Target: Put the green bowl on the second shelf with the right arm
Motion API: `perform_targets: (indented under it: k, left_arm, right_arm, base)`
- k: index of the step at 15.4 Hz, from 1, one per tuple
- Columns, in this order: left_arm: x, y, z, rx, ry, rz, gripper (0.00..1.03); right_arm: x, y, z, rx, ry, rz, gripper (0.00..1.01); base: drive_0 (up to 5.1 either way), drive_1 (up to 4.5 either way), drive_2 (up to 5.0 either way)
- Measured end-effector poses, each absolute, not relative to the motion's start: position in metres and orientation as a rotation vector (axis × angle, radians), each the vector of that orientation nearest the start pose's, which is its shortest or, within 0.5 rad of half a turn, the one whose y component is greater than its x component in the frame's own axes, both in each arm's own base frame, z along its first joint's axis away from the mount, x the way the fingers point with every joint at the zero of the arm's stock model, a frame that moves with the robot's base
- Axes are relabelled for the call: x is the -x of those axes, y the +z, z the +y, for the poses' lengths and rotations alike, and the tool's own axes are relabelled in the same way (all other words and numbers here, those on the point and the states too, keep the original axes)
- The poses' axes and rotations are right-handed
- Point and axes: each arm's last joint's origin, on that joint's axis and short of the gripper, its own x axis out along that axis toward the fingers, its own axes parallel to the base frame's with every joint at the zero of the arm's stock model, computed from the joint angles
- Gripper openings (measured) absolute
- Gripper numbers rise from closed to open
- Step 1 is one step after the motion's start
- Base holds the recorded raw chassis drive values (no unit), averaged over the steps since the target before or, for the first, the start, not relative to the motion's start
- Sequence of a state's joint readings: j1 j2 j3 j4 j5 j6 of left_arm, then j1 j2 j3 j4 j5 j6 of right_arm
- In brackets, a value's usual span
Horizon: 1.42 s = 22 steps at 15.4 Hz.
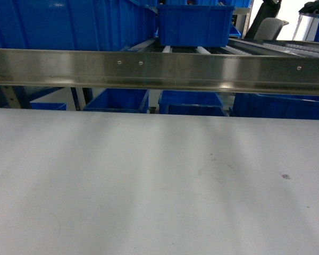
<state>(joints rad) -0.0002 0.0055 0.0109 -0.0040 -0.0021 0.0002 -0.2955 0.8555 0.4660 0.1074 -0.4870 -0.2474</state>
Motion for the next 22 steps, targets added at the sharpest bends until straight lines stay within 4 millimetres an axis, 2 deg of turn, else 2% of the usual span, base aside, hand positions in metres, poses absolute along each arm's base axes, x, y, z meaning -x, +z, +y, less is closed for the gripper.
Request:
perform_targets:
  k: [22]
  left_arm:
    - [-0.0974,0.1664,0.0,0.0,0.0,-0.002,0.98]
  right_arm:
    - [-0.1818,0.2395,-0.0411,0.138,0.222,0.234,0.02]
  base:
    - [-4.9,2.43,2.4]
